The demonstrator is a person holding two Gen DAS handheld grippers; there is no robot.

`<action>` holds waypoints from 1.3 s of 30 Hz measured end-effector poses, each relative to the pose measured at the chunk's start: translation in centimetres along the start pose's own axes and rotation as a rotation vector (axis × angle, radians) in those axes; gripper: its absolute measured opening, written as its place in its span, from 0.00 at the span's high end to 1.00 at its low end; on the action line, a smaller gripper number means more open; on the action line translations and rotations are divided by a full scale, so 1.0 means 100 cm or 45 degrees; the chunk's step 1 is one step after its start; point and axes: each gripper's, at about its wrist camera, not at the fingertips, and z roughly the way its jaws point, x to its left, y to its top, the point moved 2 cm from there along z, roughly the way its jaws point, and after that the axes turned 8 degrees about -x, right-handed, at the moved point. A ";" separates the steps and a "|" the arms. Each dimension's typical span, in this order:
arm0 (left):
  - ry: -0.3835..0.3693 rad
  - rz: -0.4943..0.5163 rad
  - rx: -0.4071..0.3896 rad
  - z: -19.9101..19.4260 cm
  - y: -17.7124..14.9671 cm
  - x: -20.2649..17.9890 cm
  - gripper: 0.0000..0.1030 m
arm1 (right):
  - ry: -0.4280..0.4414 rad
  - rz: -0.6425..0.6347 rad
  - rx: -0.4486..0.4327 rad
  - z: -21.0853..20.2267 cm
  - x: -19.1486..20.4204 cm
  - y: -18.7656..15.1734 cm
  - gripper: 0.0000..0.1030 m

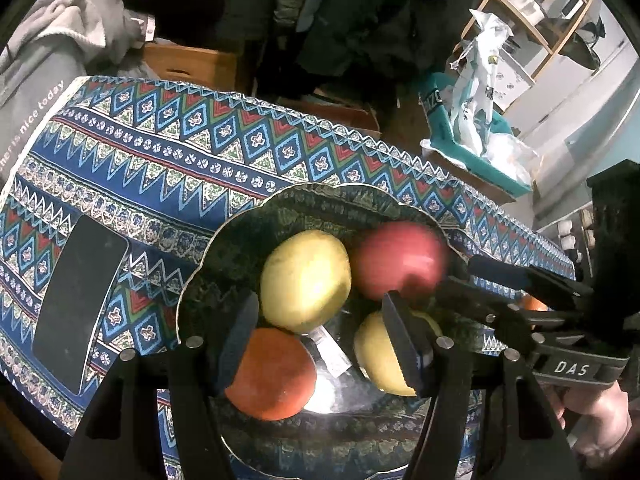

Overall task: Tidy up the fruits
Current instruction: 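Open both tools to release the pear and red apple into the bowl, then move the left tool to the large orange while the right tool approaches the red apple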

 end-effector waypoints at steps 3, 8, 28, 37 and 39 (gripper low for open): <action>-0.003 0.009 -0.008 -0.005 0.000 -0.003 0.36 | 0.000 -0.014 -0.027 -0.009 0.004 0.004 0.25; -0.004 0.037 -0.028 -0.016 0.000 -0.009 0.36 | -0.064 -0.064 -0.068 -0.025 0.010 0.007 0.25; 0.012 0.244 -0.084 -0.053 -0.010 -0.066 0.21 | -0.269 -0.176 -0.173 -0.099 0.003 -0.010 0.25; -0.030 0.343 -0.079 -0.061 -0.021 -0.107 0.17 | -0.358 -0.164 -0.180 -0.138 -0.025 -0.033 0.21; -0.040 0.372 -0.073 -0.062 -0.025 -0.117 0.17 | -0.370 -0.156 -0.183 -0.148 -0.032 -0.039 0.21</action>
